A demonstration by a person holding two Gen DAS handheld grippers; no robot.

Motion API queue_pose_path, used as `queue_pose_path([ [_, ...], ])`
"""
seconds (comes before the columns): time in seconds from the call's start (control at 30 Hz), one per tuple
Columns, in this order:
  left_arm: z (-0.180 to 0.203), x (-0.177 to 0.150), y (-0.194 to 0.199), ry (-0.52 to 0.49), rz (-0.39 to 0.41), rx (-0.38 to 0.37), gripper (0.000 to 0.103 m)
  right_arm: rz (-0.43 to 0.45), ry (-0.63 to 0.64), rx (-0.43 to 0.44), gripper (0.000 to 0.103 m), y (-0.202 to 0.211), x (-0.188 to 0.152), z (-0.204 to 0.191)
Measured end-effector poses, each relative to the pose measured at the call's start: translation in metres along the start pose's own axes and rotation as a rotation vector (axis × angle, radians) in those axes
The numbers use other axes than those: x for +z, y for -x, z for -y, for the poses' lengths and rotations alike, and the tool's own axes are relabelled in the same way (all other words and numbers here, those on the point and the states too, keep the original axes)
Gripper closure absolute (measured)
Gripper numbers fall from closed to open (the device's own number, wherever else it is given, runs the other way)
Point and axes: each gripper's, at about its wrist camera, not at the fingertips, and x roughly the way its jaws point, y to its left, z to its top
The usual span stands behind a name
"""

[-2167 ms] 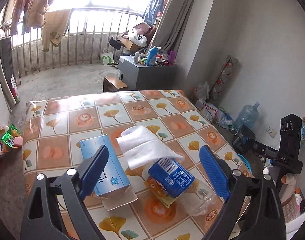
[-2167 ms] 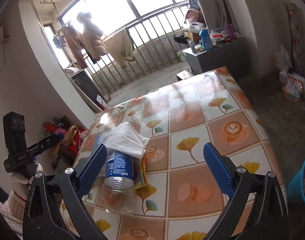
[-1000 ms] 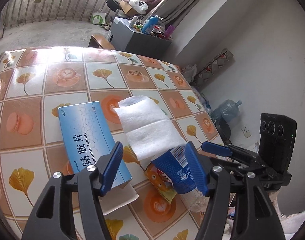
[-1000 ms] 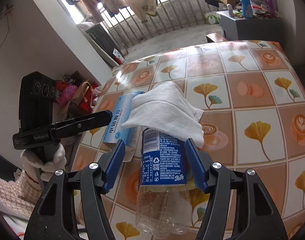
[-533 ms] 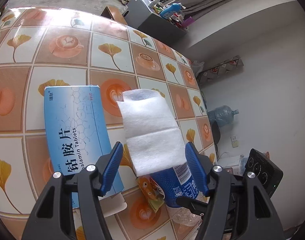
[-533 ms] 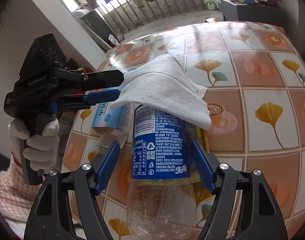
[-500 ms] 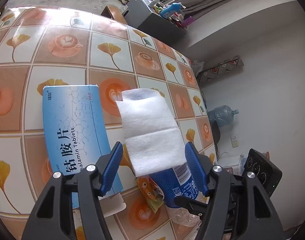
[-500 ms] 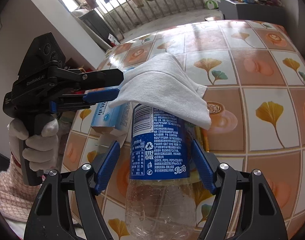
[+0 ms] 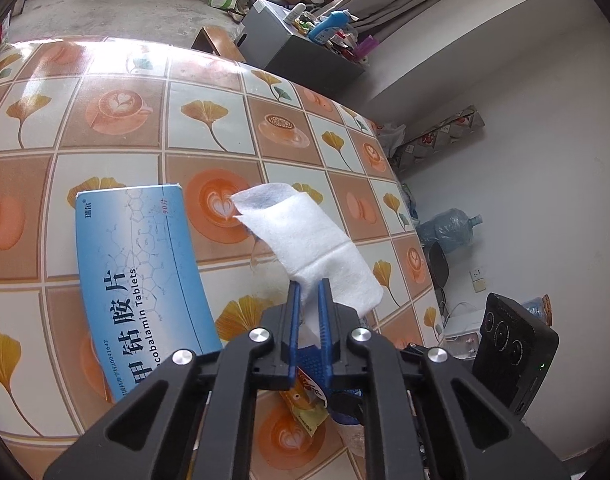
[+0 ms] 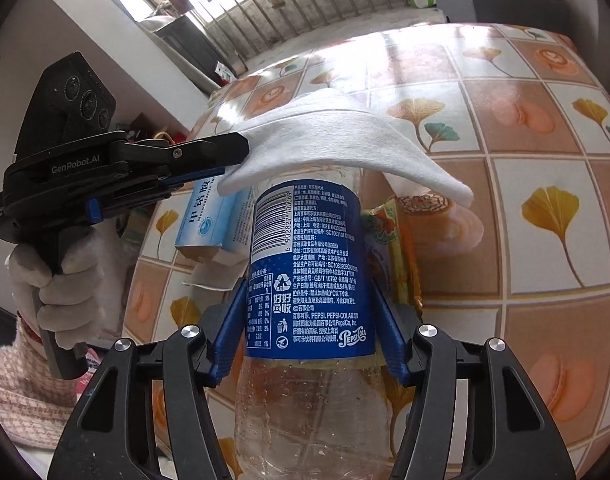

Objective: Collect trash
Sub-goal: 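Carry the white tissue and Pepsi bottle with both tools toward the wastebasket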

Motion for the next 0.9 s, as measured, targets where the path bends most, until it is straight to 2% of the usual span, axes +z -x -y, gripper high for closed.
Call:
queue_pose_path([
  [0.07, 0.008, 0.004, 0.007, -0.023, 0.029, -0.024, 0.102, 0.009, -0.005, 0.009, 0.048, 0.003, -0.001, 0.000],
  [0.37, 0.068, 0.036, 0.048, -0.169, 0.216, -0.129, 0.103, 0.101, -0.007, 0.010, 0.048, 0.047, -0.005, 0.005],
  [0.5, 0.091, 0.043, 0.053, -0.229, 0.262, -0.138, 0.103, 0.153, -0.064, -0.006, 0.048, 0.073, -0.012, 0.023],
  [0.9, 0.111, 0.036, 0.019, -0.283, 0.223, -0.095, 0.103, 0.240, -0.308, -0.067, 0.048, 0.113, -0.059, 0.089],
])
